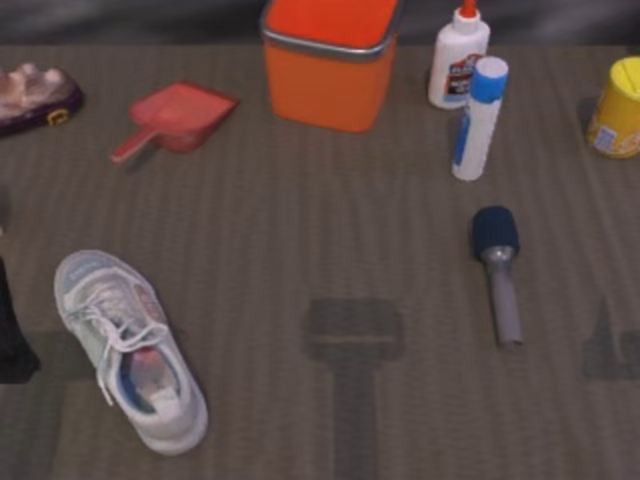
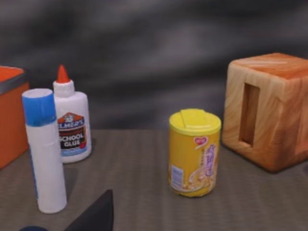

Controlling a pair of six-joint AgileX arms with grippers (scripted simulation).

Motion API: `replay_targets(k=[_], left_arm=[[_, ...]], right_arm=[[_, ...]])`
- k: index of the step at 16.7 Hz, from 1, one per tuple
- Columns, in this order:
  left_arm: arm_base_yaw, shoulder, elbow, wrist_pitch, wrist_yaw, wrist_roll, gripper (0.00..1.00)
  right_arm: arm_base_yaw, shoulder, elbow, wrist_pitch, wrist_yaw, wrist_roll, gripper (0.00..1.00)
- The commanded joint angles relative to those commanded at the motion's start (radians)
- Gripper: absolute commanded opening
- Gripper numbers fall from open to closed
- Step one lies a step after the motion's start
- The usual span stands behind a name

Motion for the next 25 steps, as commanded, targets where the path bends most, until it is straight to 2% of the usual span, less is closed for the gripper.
replay_targets(k=[4,8,20,25], left_arm=[[0.000,0.000,0.000,0.000,0.000,0.000,1.00],[0.000,0.000,0.000,0.000,0.000,0.000,1.00],[0.000,0.000,0.000,0.000,0.000,0.000,1.00],[0.000,0.000,0.000,0.000,0.000,0.000,1.00]], right_arm=[[0.014,0.031,0.027,-0.025,0.001,0.011,1.00],[0.079,0.220,0.177,-0.157,0.016,0.074,1.00],[0.390,1.385,1.004,-0.727,0.092,0.412,1.00],[0.491,1.744,1.261,-0.920,0.119,0.518,1.00]])
